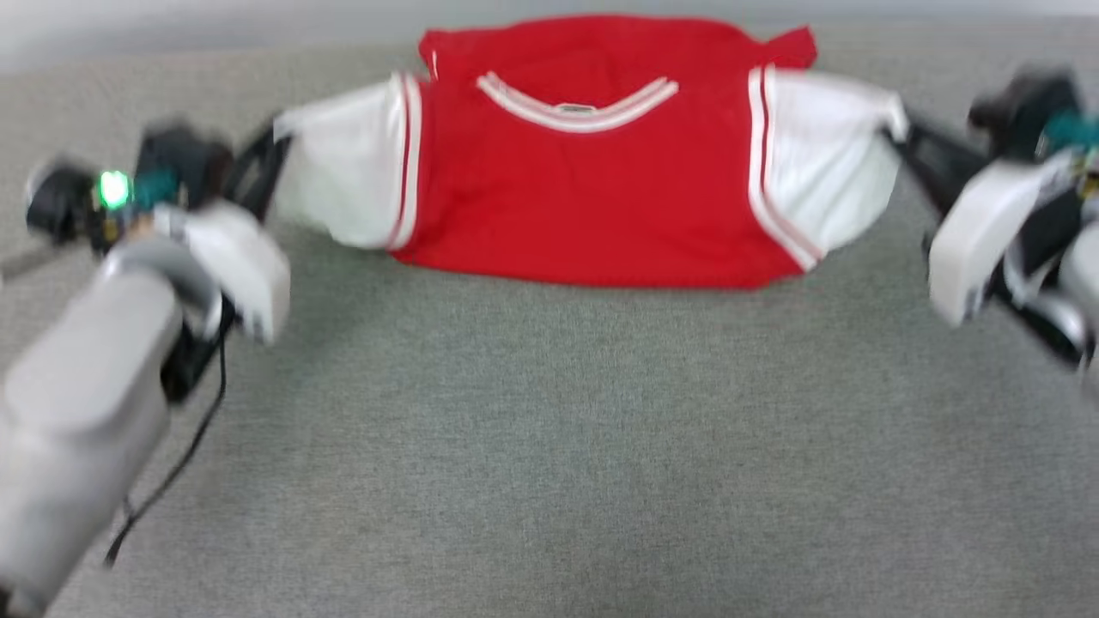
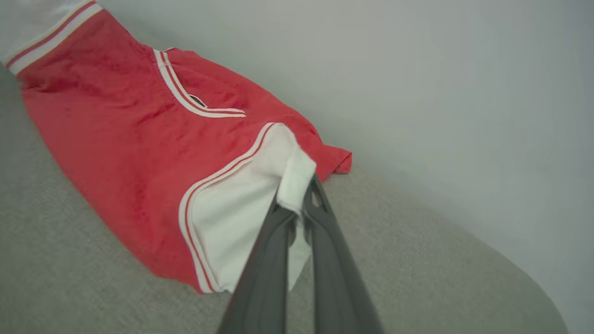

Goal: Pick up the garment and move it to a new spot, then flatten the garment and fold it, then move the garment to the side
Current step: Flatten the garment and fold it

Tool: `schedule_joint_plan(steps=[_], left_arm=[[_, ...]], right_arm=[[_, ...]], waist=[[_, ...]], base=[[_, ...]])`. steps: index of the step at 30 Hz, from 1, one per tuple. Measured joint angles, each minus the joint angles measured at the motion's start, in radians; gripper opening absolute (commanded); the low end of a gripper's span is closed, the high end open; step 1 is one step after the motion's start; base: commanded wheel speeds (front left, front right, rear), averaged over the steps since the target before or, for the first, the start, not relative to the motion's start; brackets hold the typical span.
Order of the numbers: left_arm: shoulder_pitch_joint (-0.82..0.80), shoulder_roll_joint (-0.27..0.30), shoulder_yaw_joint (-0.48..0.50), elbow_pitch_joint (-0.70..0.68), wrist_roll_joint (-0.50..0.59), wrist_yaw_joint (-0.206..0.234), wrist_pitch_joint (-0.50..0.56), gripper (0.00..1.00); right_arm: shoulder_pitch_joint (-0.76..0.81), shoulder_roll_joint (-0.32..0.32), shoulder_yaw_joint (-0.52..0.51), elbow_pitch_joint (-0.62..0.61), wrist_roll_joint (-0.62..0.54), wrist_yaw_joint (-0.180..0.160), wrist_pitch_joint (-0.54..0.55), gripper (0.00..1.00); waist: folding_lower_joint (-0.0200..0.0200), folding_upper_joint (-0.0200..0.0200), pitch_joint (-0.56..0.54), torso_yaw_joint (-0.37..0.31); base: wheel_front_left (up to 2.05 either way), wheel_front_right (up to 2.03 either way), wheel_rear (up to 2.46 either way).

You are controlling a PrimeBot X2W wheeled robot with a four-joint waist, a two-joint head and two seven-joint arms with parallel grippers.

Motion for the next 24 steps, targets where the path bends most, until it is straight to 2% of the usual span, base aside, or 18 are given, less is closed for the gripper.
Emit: schedule_joint_plan(steps=[10, 15, 24], left_arm=[[0.456, 0.149, -0.02, -0.282, -0.127, 0.124, 0.015, 0.0], [0.615, 0.214, -0.028, -0.371, -0.184, 0.19, 0.024, 0.0], [0.822, 0.288, -0.043, -0.477, -0.274, 0.266, 0.03, 0.0]], right_arm=[[0.369, -0.095, 0.004, -0.138, 0.076, 0.0, -0.019, 0.0], [0.525, -0.137, -0.057, -0.184, 0.094, 0.0, 0.008, 0.0], [0.814, -0.18, -0.18, -0.245, 0.094, 0.0, 0.071, 0.0]], waist=[[-0.0001, 0.0, -0.133, -0.009], [-0.0002, 0.0, -0.185, -0.018], [-0.0002, 0.0, -0.263, -0.029]], base=[[0.0, 0.0, 0.0], [0.0, 0.0, 0.0], [0.0, 0.0, 0.0]])
